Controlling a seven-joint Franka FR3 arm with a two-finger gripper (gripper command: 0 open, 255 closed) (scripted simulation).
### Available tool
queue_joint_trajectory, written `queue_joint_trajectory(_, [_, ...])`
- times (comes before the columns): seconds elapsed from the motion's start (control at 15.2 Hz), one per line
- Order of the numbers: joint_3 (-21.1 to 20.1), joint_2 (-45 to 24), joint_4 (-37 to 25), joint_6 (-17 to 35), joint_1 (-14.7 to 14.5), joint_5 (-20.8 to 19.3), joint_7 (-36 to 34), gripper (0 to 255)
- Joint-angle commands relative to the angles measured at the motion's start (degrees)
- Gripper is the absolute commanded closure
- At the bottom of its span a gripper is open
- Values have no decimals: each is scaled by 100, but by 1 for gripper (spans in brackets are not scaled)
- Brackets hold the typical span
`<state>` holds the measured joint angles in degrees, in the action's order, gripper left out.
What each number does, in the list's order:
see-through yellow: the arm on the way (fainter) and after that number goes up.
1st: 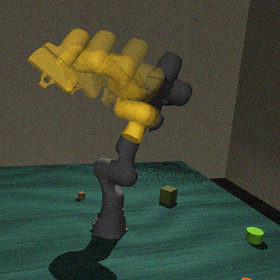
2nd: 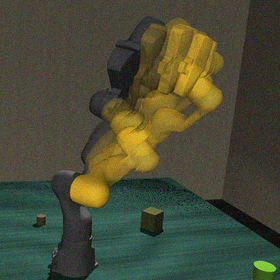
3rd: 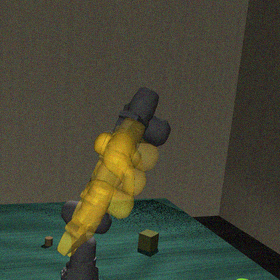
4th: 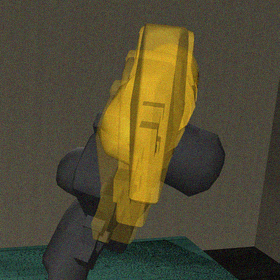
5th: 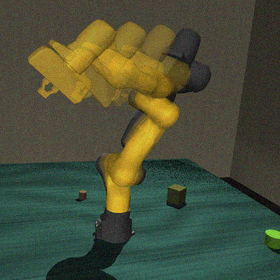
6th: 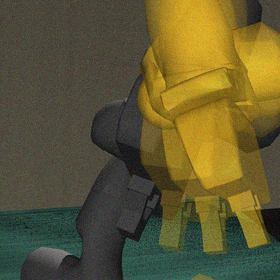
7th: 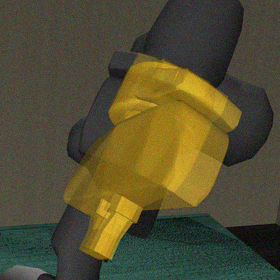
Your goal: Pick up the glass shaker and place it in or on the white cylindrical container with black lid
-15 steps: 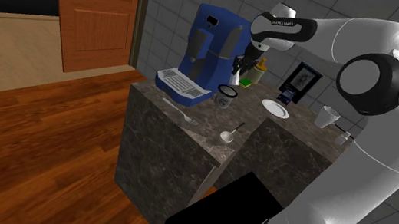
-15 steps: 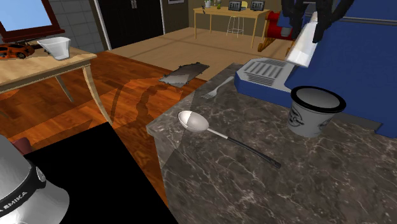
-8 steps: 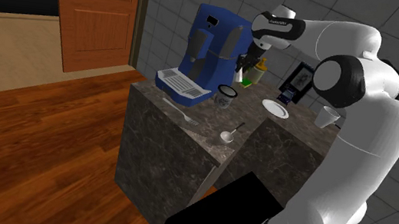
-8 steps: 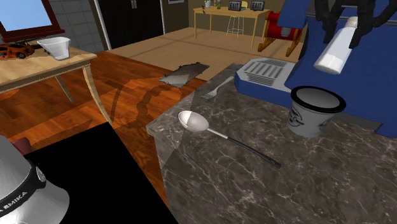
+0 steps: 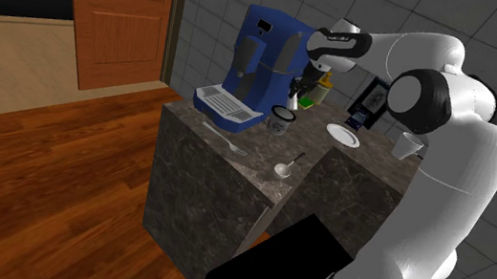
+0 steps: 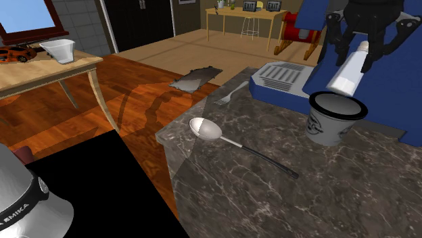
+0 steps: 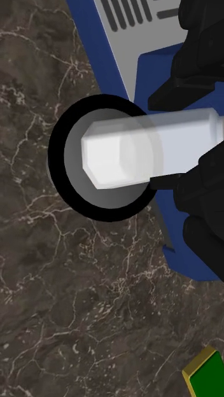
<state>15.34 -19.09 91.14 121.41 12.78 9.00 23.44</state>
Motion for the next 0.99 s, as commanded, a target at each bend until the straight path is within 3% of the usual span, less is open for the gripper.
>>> queue_joint_trajectory(0.0, [-6,-31,104,137,4,20,24,255])
queue_joint_trajectory(0.26, [-22,-104,306,407,6,60,62,255])
queue_joint_trajectory(0.79, [-22,-104,306,407,6,60,62,255])
queue_joint_trajectory(0.86, [-20,-94,318,410,10,60,69,0])
queue_joint_trajectory(0.92, [-20,-83,333,415,5,57,65,0])
